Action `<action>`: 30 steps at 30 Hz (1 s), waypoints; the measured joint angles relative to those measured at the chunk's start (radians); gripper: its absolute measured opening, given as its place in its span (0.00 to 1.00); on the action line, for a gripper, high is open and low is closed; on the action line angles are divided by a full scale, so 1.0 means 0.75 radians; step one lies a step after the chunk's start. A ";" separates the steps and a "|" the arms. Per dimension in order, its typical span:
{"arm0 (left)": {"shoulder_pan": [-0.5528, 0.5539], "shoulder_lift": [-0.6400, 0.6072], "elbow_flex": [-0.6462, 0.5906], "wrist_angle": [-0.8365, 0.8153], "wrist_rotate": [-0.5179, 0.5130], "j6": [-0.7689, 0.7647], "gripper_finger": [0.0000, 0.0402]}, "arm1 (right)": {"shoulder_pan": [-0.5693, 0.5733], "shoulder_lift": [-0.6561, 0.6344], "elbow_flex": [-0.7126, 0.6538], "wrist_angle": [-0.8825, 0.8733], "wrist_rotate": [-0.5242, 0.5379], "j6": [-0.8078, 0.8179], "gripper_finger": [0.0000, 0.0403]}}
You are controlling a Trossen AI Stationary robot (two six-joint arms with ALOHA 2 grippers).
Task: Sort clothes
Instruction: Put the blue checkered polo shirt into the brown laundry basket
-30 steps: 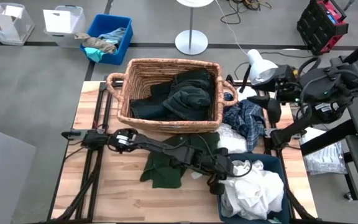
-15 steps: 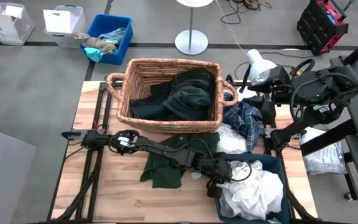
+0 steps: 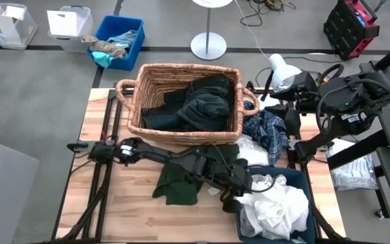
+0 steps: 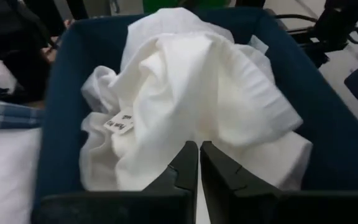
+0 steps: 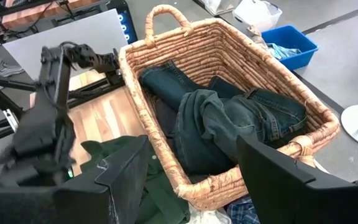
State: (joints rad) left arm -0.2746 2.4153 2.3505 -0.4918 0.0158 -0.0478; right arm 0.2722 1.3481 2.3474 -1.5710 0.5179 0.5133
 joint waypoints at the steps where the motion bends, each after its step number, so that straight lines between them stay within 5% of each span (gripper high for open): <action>1: 0.001 -0.022 0.002 -0.035 -0.001 0.006 0.00 | 0.000 -0.001 0.000 0.000 0.000 0.000 0.58; 11: 0.010 -0.292 0.006 -0.304 -0.251 0.159 0.00 | 0.001 -0.006 0.000 0.000 -0.002 -0.068 0.58; 17: 0.033 -0.490 0.004 -0.427 -0.296 0.182 0.00 | 0.001 -0.019 -0.044 0.001 -0.137 -0.024 0.58; 30: 0.027 -0.805 0.003 -0.603 -0.666 0.224 0.00 | 0.000 -0.135 -0.568 0.002 -0.299 0.428 0.58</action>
State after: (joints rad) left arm -0.2546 1.8113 2.3525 -0.9441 -0.4840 0.1200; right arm 0.2722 1.2469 1.9217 -1.5693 0.2937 0.8341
